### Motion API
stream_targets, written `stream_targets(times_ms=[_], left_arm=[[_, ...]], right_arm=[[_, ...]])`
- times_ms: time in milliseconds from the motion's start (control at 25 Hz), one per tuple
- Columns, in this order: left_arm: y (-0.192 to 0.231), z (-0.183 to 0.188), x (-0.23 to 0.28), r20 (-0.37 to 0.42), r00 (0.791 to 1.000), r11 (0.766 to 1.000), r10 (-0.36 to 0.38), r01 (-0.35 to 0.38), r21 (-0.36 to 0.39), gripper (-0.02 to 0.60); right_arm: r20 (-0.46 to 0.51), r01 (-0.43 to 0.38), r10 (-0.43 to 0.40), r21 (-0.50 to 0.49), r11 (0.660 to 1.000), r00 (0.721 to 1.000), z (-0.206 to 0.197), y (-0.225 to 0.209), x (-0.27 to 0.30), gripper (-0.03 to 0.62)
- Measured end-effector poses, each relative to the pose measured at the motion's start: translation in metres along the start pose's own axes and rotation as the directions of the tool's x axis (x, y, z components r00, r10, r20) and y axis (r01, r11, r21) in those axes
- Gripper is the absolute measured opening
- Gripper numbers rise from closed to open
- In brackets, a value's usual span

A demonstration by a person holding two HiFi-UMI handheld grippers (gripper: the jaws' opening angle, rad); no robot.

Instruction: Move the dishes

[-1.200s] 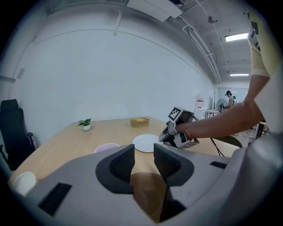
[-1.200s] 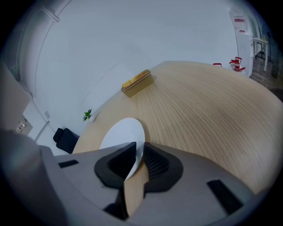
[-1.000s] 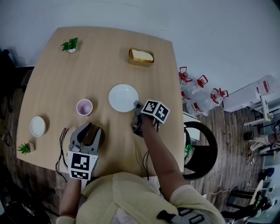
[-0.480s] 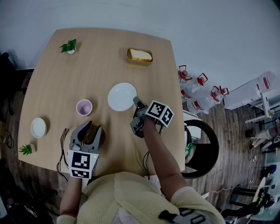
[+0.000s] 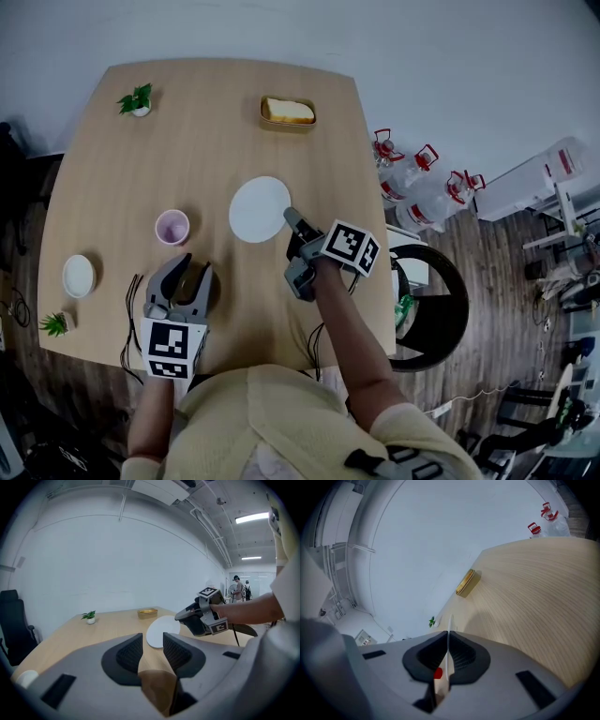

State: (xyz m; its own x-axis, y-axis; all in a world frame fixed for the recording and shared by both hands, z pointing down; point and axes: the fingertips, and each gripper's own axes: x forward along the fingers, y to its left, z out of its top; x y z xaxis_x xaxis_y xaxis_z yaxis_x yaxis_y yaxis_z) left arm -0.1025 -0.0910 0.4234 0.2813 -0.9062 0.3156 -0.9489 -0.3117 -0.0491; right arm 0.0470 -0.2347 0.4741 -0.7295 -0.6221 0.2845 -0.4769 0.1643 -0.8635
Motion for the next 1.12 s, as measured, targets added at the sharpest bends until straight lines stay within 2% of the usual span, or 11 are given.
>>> stream_targets(times_ms=[440, 600, 800, 1000, 1120], left_arm=[[-0.010, -0.001, -0.001, -0.005, 1.000, 1.000, -0.025, 0.025, 0.014, 0.141], [-0.011, -0.002, -0.001, -0.006, 0.999, 0.999, -0.031, 0.031, 0.018, 0.141], [-0.013, -0.007, -0.002, -0.016, 0.999, 0.999, -0.040, 0.040, 0.015, 0.141], [-0.019, -0.015, -0.004, -0.057, 0.997, 0.998, -0.059, 0.060, 0.003, 0.141], [-0.022, -0.018, -0.004, -0.076, 0.994, 0.997, -0.073, 0.073, 0.003, 0.141]], right_arm=[[-0.030, -0.074, 0.073, -0.003, 0.997, 0.997, -0.019, 0.002, -0.063, 0.025], [-0.046, -0.075, 0.074, -0.024, 0.997, 0.996, -0.032, -0.002, -0.085, 0.025], [-0.035, -0.078, 0.078, 0.010, 0.997, 0.996, -0.041, -0.014, -0.109, 0.026], [-0.035, -0.059, 0.059, -0.009, 0.998, 0.998, -0.046, -0.024, -0.126, 0.026], [-0.027, -0.061, 0.062, 0.013, 0.998, 0.998, -0.050, -0.027, -0.133, 0.026]])
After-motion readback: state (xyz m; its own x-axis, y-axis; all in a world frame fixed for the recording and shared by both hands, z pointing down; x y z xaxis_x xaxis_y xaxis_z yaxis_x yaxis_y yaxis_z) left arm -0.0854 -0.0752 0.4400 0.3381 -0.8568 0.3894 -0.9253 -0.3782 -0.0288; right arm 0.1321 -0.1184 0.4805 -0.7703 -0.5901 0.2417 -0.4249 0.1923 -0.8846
